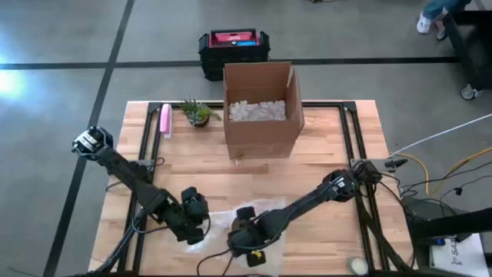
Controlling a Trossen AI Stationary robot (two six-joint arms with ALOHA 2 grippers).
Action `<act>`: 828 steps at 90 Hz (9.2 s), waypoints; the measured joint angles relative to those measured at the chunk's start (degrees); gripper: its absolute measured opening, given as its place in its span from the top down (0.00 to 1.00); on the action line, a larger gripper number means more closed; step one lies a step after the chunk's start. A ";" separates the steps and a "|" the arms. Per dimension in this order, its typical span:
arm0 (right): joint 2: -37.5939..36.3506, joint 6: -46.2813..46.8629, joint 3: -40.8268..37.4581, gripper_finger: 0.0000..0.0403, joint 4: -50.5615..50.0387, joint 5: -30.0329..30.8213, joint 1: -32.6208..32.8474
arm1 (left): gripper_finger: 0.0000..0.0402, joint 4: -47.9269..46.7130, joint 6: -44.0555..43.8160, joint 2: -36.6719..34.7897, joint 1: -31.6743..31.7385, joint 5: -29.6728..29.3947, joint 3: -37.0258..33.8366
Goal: Wrap mug
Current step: Wrap the yellow mug with a bubble wrap
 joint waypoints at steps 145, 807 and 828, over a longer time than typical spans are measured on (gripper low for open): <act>-20.02 23.66 -35.20 0.96 10.40 19.81 10.30 | 0.95 5.09 0.22 -0.01 0.02 -2.85 -0.02; -13.18 1.49 -12.18 1.00 8.25 10.06 -1.62 | 1.00 20.91 14.47 14.34 5.20 -3.41 7.98; -8.80 3.29 -16.60 1.00 11.75 9.63 -1.45 | 1.00 18.87 14.82 13.84 5.03 -3.17 8.52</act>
